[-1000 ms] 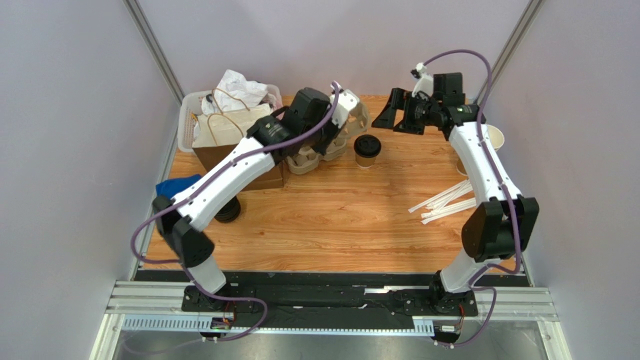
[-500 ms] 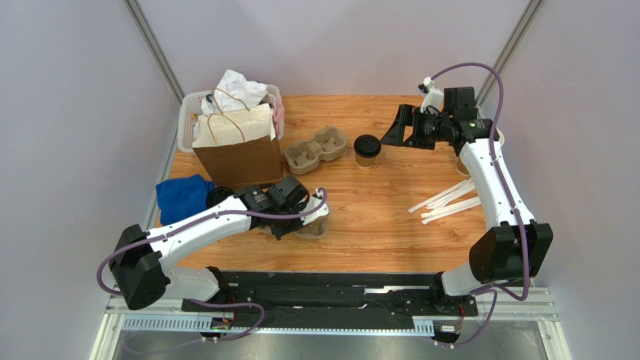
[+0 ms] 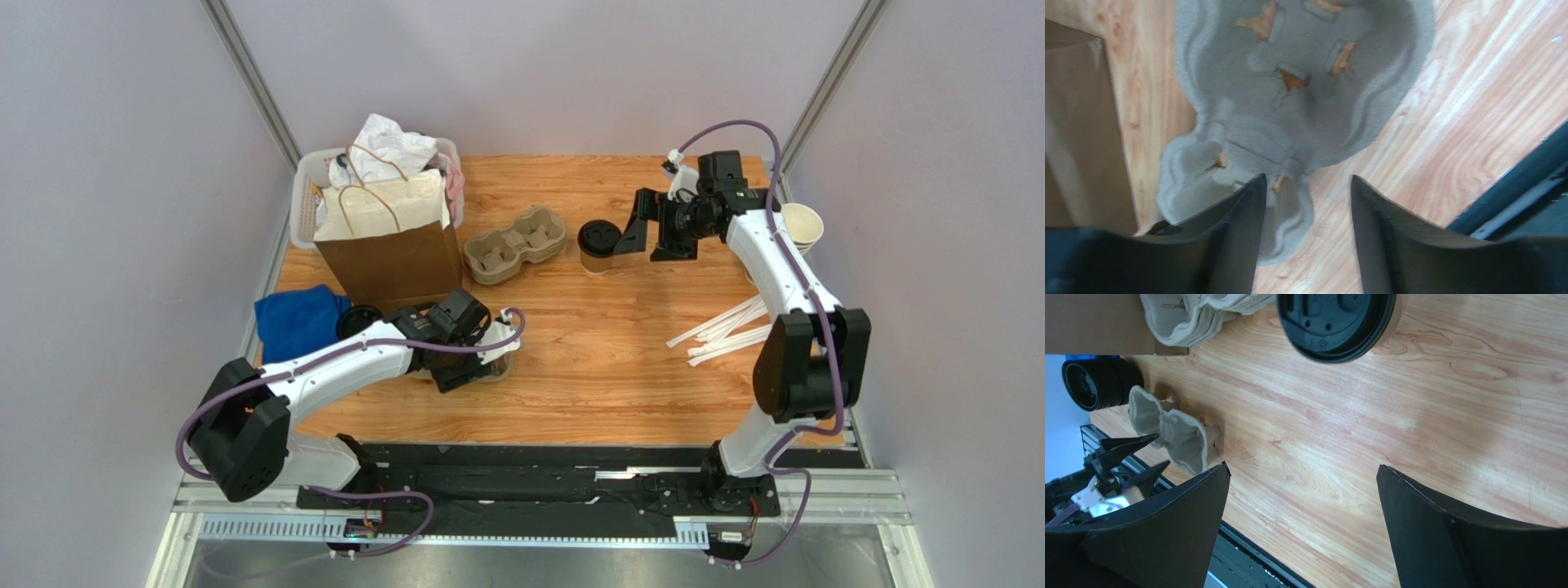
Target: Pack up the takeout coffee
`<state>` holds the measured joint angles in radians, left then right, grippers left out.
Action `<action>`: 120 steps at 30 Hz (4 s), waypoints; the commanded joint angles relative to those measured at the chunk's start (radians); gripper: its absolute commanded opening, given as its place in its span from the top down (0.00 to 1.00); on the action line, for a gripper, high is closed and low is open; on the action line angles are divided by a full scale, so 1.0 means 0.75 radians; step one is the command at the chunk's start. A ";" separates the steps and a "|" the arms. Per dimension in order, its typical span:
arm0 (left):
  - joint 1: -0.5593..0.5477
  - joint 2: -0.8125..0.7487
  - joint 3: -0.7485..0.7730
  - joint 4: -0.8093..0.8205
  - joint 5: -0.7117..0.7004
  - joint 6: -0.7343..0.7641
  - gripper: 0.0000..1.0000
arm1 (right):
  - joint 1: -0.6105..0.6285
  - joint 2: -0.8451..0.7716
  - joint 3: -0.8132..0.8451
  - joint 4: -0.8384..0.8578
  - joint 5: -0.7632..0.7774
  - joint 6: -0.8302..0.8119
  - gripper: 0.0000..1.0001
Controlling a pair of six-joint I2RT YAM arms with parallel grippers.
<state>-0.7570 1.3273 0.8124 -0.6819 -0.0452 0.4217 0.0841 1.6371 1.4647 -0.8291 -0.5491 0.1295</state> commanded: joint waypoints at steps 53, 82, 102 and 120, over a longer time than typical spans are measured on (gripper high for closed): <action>1.320 -0.101 0.768 -0.220 1.034 0.712 0.83 | -0.038 -0.158 0.358 -0.267 -0.123 -0.218 0.03; 0.292 -0.326 0.983 -0.534 1.230 0.994 1.00 | -0.202 -0.446 0.690 -0.428 -0.077 -0.563 0.00; -0.120 0.038 0.925 -0.864 1.181 1.902 1.00 | 0.787 -0.403 0.628 -0.735 0.145 -1.224 0.01; -0.124 -0.003 0.997 -0.840 1.171 1.920 1.00 | 0.859 -0.534 0.725 -0.617 0.284 -1.204 0.03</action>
<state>-0.8448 1.3632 1.5360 -1.3087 0.7906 1.7897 0.7254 1.3430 2.0579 -1.3472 -0.4248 -0.7647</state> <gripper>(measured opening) 0.007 0.971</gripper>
